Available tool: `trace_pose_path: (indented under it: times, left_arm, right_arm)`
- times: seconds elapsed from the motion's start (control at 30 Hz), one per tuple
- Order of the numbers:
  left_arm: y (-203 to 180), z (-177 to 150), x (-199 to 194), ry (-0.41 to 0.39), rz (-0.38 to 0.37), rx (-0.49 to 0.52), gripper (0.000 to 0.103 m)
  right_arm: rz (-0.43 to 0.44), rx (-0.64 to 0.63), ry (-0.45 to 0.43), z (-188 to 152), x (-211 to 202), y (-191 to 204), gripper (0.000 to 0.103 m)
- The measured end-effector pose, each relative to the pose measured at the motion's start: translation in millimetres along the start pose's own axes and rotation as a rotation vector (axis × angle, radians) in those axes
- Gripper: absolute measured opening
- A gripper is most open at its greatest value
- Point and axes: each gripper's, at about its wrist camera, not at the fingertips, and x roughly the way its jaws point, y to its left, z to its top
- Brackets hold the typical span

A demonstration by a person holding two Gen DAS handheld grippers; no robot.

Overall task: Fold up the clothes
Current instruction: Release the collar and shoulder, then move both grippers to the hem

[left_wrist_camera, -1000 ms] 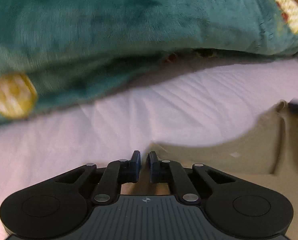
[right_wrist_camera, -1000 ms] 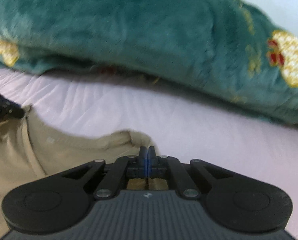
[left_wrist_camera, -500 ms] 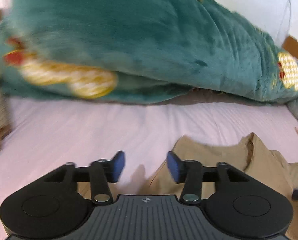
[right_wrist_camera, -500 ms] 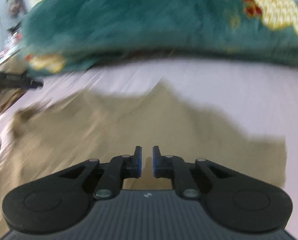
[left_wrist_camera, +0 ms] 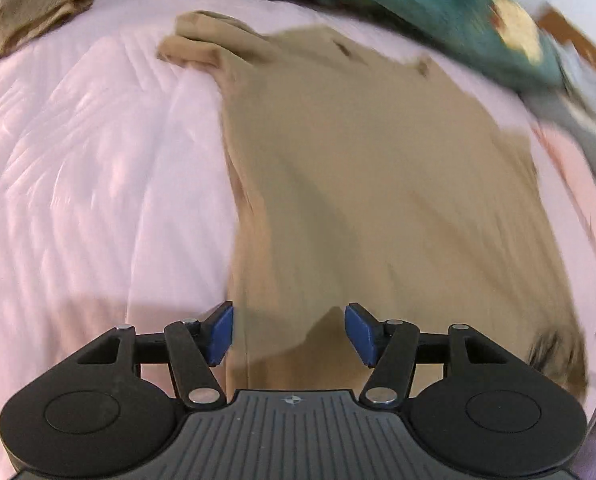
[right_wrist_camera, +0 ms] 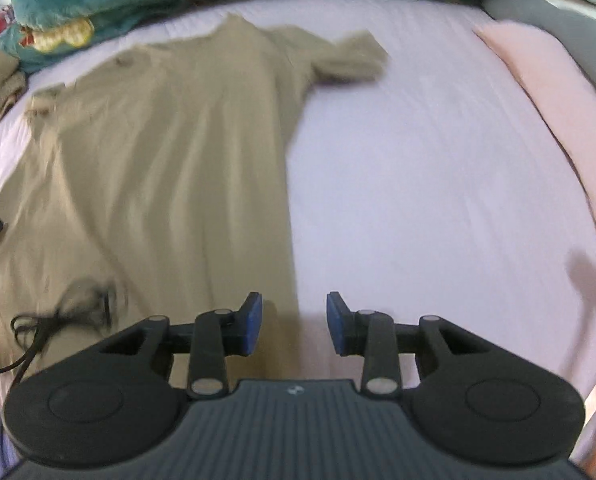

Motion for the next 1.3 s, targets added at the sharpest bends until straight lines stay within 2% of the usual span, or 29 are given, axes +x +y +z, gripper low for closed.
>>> trace_pose_path:
  times: [0.1, 0.17, 0.27, 0.4, 0.5, 0.6, 0.63, 0.7, 0.87, 0.97, 1.03, 1.07, 1.1, 1.13, 1.17, 1.2, 1.3]
  left_arm:
    - [-11.9, -32.7, -26.3, -0.007, -0.049, -0.018, 0.061]
    - [-17.9, -51.8, -40.7, -0.012, -0.069, -0.033, 0.061]
    - [-26.6, -78.0, -49.1, -0.045, 0.002, -0.013, 0.061]
    - [-27.2, -100.6, -53.5, -0.07, 0.02, -0.083, 0.065]
    - [-28.6, -114.6, -60.5, -0.095, 0.035, -0.111, 0.065]
    - [-32.0, -119.0, -63.9, -0.057, 0.05, -0.094, 0.069]
    - [-34.2, -120.8, -59.4, -0.025, 0.066, -0.108, 0.069]
    - [-27.0, -131.2, -67.0, -0.035, 0.053, -0.154, 0.069]
    - [-26.7, -136.7, -73.2, -0.127, 0.175, -0.071, 0.069]
    - [-30.4, -132.6, -76.5, -0.182, 0.187, -0.023, 0.069]
    - [-37.6, -130.2, -69.0, -0.181, 0.192, 0.048, 0.07]
    - [-41.2, -129.5, -58.3, -0.153, 0.186, 0.074, 0.073]
    - [-44.9, -128.8, -47.5, -0.124, 0.179, 0.1, 0.078]
    - [-49.2, -131.5, -42.9, -0.148, 0.181, 0.128, 0.091]
    - [-53.6, -131.7, -39.7, -0.157, 0.176, 0.131, 0.099]
    - [-56.0, -132.7, -36.7, -0.16, 0.176, 0.124, 0.1]
    - [-58.3, -133.3, -36.5, -0.172, 0.19, 0.101, 0.1]
  right_arm:
    - [0.021, 0.021, 0.003, -38.7, -10.2, -1.6, 0.036]
    - [0.049, 0.059, -0.013, -51.5, -7.2, -4.3, 0.036]
    - [0.077, 0.137, -0.035, -60.7, 9.7, -10.0, 0.036]
    - [0.118, 0.237, -0.057, -73.0, 31.6, -14.3, 0.037]
    - [0.164, 0.251, -0.067, -79.2, 32.9, -8.1, 0.039]
    - [0.19, 0.235, -0.066, -82.4, 33.2, -0.6, 0.039]
    - [0.198, 0.234, -0.066, -83.4, 33.0, 0.6, 0.039]
    - [0.209, 0.248, -0.066, -84.7, 31.8, -1.9, 0.039]
    - [0.219, 0.271, -0.073, -90.3, 28.6, -2.7, 0.048]
    - [0.207, 0.235, -0.078, -90.4, 25.5, 4.5, 0.051]
    - [0.184, 0.164, -0.086, -89.4, 26.6, 14.4, 0.055]
    - [0.177, 0.142, -0.087, -89.9, 29.1, 17.3, 0.058]
    - [0.18, 0.133, -0.101, -91.6, 29.8, 18.4, 0.064]
    - [0.182, 0.125, -0.115, -93.3, 30.5, 19.5, 0.073]
    - [0.184, 0.117, -0.13, -95.1, 31.3, 20.6, 0.076]
    - [0.184, 0.109, -0.141, -96.7, 31.6, 21.7, 0.079]
    - [0.171, 0.084, -0.152, -99.2, 30.1, 24.7, 0.077]
